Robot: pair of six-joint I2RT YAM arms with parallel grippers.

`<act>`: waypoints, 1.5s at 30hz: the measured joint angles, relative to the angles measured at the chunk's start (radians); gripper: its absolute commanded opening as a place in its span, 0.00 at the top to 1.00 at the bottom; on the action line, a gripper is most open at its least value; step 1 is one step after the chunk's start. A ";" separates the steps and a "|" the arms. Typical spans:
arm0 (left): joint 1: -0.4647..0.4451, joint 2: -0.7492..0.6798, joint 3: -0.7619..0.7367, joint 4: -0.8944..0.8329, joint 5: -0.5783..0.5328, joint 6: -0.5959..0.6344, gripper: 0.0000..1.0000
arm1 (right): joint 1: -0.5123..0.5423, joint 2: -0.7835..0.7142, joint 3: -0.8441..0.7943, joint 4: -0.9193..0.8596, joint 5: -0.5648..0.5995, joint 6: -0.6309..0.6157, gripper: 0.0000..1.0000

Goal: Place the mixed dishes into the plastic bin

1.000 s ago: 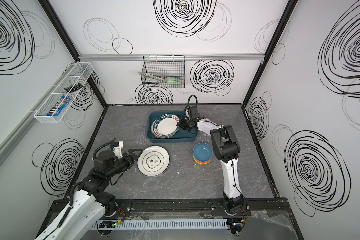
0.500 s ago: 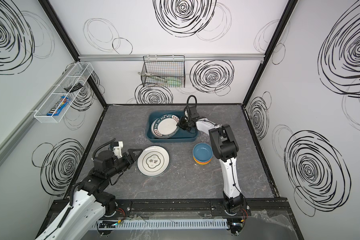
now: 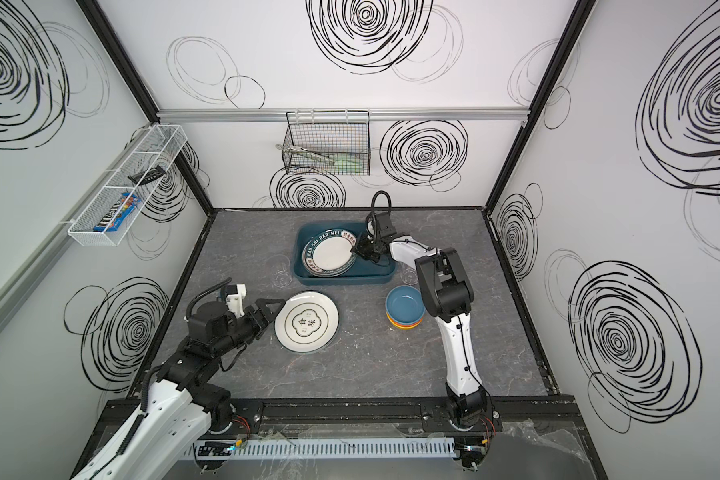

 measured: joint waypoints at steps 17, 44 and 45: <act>0.003 -0.011 -0.007 -0.004 0.002 0.000 0.22 | 0.001 0.006 0.013 -0.016 0.019 -0.008 0.79; 0.003 -0.012 -0.014 -0.003 0.002 -0.004 0.23 | 0.029 0.003 0.067 -0.131 0.185 -0.125 0.74; 0.003 -0.012 -0.014 -0.003 0.002 -0.004 0.23 | 0.031 0.003 0.071 -0.137 0.192 -0.128 0.74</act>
